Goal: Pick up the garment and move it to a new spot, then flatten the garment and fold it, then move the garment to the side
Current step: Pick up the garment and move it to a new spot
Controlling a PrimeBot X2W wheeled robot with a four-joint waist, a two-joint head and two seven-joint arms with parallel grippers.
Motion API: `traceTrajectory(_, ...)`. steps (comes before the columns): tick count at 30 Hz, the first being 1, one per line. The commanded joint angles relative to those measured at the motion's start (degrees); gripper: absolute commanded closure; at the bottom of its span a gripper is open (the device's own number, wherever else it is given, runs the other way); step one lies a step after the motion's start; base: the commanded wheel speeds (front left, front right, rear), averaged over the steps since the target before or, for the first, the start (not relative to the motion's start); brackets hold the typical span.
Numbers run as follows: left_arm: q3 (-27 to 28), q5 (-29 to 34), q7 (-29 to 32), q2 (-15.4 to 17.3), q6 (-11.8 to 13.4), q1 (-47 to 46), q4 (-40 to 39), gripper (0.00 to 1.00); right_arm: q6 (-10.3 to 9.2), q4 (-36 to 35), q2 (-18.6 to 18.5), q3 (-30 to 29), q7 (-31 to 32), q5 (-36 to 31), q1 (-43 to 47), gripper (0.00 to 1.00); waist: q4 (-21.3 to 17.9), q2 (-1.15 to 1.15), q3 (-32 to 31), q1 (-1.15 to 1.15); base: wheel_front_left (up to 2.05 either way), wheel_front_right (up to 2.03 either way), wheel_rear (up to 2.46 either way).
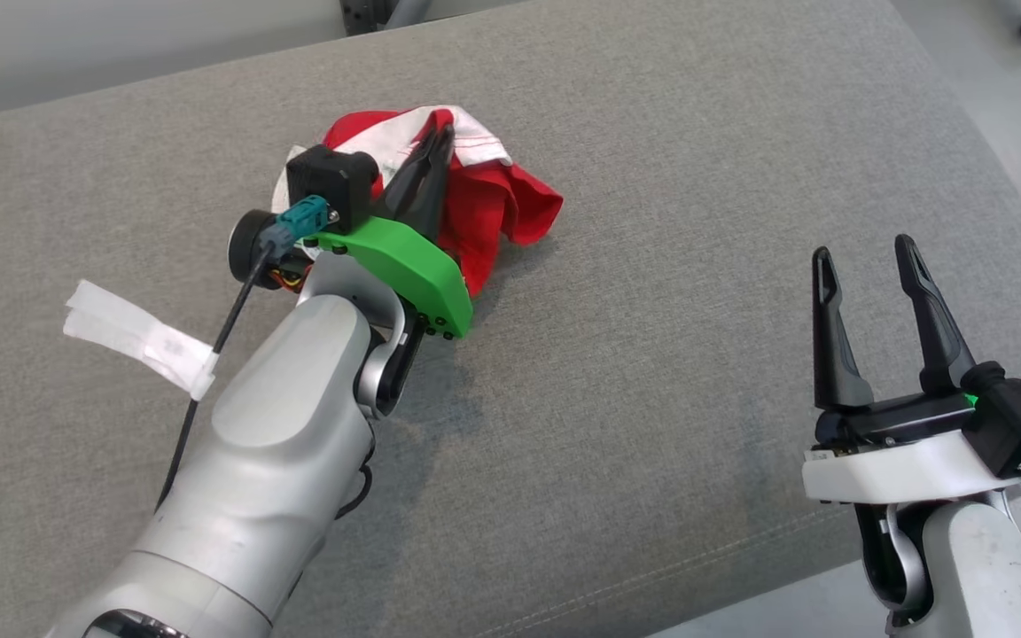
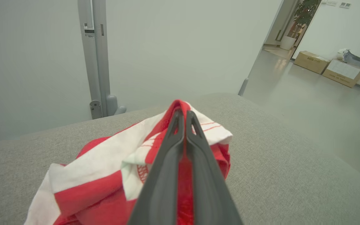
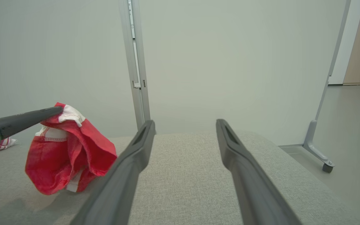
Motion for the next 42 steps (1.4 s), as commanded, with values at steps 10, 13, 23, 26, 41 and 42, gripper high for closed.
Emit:
traceTrajectory(10, -13.68, -6.82, -1.25, -0.34, 1.62, -0.35, -2.41, 1.00, -0.02, 1.22, -0.09, 1.81, -0.18, 1.59, -1.75, 0.00, -4.58, 0.00, 2.62, 0.00, 0.00, 0.00, 0.00)
traceTrajectory(13, -17.54, -8.57, -1.58, -0.36, 2.66, -0.87, -3.29, 0.00, -0.02, 1.33, -0.09, 1.89, -0.18, 1.76, -1.90, 0.00, -4.84, 0.00, 2.72, 0.00, 0.00, 0.00, 0.00)
traceTrajectory(23, -22.48, -11.89, -2.07, -0.37, 4.09, -1.00, -5.67, 0.00, -0.02, 2.10, -0.10, 0.74, -0.18, 0.74, -0.85, 0.00, -1.39, 0.00, 1.31, 0.00, 0.00, 0.00, 0.00)
traceTrajectory(26, -20.66, -10.68, -2.08, -0.35, 4.53, 0.86, -5.88, 0.00, -0.02, 2.19, -0.10, 0.71, -0.18, 0.27, -0.43, 0.00, 0.19, 0.00, 0.49, 0.00, 0.00, 0.00, 0.00)
traceTrajectory(41, -1.63, 3.12, -2.04, 0.57, 4.90, 16.71, -10.23, 0.00, -0.02, 3.40, -0.10, -0.06, -0.18, -2.31, 2.57, 0.00, 6.78, 0.00, -5.19, 0.00, 0.00, 0.00, 0.00)
traceTrajectory(42, -0.08, 4.47, -2.04, 0.72, 5.06, 18.20, -11.45, 0.00, -0.02, 3.42, -0.10, -0.13, -0.18, -2.39, 2.66, 0.00, 7.09, 0.00, -5.47, 0.00, 0.00, 0.00, 0.00)
